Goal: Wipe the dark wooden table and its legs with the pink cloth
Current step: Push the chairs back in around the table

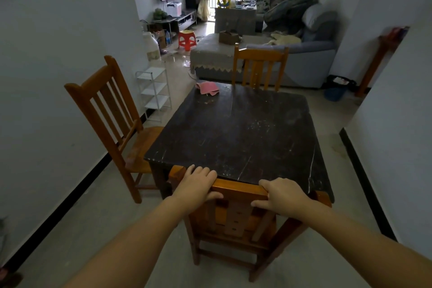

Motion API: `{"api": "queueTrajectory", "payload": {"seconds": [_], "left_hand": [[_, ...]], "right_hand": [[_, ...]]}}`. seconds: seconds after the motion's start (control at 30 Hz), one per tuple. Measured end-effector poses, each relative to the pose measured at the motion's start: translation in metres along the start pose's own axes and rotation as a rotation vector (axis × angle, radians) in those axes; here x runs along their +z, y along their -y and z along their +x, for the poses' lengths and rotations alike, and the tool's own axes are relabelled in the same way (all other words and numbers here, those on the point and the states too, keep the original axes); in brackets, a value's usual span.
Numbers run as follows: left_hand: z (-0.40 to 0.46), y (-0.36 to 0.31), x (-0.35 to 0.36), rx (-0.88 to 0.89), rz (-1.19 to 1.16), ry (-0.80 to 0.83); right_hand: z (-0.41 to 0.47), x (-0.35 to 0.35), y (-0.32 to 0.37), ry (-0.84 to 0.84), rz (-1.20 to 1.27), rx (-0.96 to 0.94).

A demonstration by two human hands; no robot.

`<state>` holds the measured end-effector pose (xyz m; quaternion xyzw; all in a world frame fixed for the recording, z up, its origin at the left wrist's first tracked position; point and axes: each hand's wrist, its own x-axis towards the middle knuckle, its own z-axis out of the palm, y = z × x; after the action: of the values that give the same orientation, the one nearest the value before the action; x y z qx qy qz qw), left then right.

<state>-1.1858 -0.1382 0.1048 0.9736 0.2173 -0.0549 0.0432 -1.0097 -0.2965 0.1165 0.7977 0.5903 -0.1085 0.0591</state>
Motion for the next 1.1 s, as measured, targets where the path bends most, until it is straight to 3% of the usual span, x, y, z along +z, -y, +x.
{"api": "queueTrajectory", "payload": {"seconds": [0.1, 0.17, 0.27, 0.37, 0.73, 0.9, 1.1], "left_hand": [[0.0, 0.001, -0.006, 0.009, -0.002, 0.056], [0.001, 0.001, -0.02, 0.111, 0.044, 0.059], [-0.001, 0.024, -0.051, 0.228, 0.111, -0.117], [-0.005, 0.083, -0.079, 0.098, 0.084, -0.257], [-0.081, 0.391, -0.076, -0.465, -0.05, -0.211], [-0.083, 0.506, -0.102, -0.474, -0.192, -0.214], [-0.038, 0.585, -0.142, -0.384, -0.204, -0.289]], "right_hand": [[0.007, -0.011, 0.003, 0.123, 0.007, -0.029], [0.014, -0.029, 0.009, 0.187, 0.062, -0.05], [0.044, -0.061, 0.03, 0.077, 0.127, -0.094], [0.099, -0.081, 0.065, -0.1, 0.137, -0.158], [0.314, -0.103, 0.286, -0.202, 0.169, -0.273], [0.398, -0.128, 0.374, -0.197, 0.238, -0.19], [0.472, -0.162, 0.42, -0.236, 0.266, -0.102]]}}
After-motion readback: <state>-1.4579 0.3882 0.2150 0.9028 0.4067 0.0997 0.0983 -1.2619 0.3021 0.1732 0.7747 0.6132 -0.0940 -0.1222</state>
